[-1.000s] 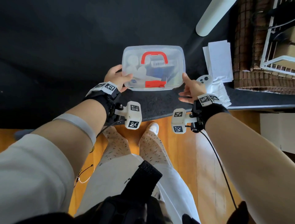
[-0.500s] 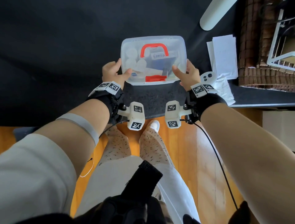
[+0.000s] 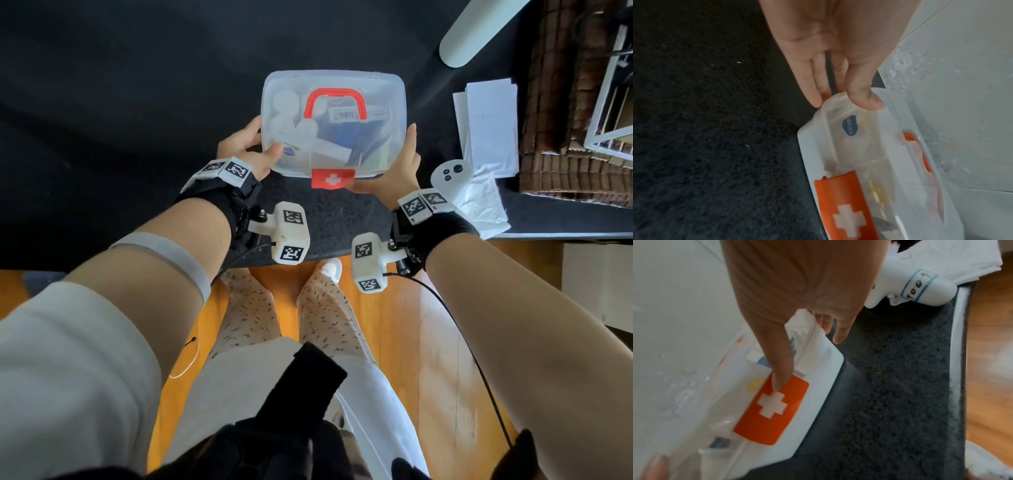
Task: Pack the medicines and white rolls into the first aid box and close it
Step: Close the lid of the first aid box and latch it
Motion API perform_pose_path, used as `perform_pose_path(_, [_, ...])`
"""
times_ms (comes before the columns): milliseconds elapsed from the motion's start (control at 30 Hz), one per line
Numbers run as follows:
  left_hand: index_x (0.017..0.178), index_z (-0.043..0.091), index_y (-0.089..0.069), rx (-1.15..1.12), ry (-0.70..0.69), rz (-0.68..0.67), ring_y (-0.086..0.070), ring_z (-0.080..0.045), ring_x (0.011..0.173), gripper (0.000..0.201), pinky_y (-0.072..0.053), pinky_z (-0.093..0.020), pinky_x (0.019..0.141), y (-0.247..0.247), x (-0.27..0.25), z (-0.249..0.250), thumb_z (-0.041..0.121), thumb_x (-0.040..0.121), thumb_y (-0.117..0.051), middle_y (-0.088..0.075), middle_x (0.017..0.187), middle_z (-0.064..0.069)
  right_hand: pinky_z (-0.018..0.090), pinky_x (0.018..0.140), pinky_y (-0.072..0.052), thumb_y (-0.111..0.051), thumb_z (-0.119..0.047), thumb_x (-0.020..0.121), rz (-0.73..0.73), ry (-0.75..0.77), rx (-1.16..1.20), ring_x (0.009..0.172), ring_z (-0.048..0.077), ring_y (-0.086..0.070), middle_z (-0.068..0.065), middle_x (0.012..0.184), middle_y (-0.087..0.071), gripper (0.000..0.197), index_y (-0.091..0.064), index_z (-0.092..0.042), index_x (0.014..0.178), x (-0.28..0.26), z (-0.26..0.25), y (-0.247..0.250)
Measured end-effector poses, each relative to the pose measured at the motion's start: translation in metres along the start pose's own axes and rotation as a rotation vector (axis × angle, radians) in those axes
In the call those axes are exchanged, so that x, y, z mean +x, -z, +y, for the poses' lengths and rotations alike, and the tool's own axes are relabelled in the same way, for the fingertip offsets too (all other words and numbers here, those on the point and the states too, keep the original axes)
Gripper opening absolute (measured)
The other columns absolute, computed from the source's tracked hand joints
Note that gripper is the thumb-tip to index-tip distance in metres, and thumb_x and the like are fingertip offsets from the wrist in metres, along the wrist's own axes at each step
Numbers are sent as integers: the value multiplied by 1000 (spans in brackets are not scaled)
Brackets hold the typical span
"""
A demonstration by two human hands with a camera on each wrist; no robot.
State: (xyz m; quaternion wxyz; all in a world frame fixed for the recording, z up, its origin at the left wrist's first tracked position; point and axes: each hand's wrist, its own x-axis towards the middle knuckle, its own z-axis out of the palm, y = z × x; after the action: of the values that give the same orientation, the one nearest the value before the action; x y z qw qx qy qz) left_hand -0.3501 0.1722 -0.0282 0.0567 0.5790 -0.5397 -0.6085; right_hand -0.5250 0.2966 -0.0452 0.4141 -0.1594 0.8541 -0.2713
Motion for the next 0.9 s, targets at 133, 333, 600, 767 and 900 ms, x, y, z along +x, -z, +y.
perform_pose_path(133, [126, 37, -55, -15, 11, -6, -62, -6, 103, 45, -50, -22, 91, 0, 1, 0, 16, 86, -61, -64, 116, 13, 42, 112, -29, -91, -11, 52, 97, 57, 51, 136, 26, -31, 14, 145, -24, 138, 6, -20, 149, 0, 2, -10])
perform_pose_path(333, [134, 30, -50, -88, 13, 32, -60, 2, 93, 51, -50, -20, 90, -3, 3, -2, 11, 87, -60, -61, 114, 12, 28, 105, -34, -92, -16, 49, 196, 116, 64, 134, 20, -36, 7, 146, -28, 132, -5, -20, 149, 7, 5, -20])
perform_pose_path(600, [135, 32, -48, -22, -8, 42, -59, -1, 98, 51, -50, -25, 93, -5, 3, -3, 16, 87, -59, -59, 122, 10, 38, 107, -36, -90, -21, 53, 189, 79, -31, 135, 21, -37, 6, 148, -29, 130, -3, -22, 149, 6, 2, -15])
perform_pose_path(767, [132, 34, -49, 101, -39, 53, -61, -22, 113, 49, -49, -43, 99, -8, -4, 2, 23, 85, -58, -63, 126, 4, 46, 108, -36, -86, -23, 60, 101, 65, -96, 132, 29, -40, 13, 145, -31, 126, 3, -24, 149, 0, -5, -5])
perform_pose_path(900, [133, 29, -50, 62, -44, 55, -59, -17, 114, 51, -50, -39, 99, -5, 2, 0, 18, 84, -61, -61, 126, 1, 46, 105, -38, -87, -20, 58, 153, 51, -124, 131, 30, -42, 14, 143, -34, 127, 2, -24, 149, 1, -6, -13])
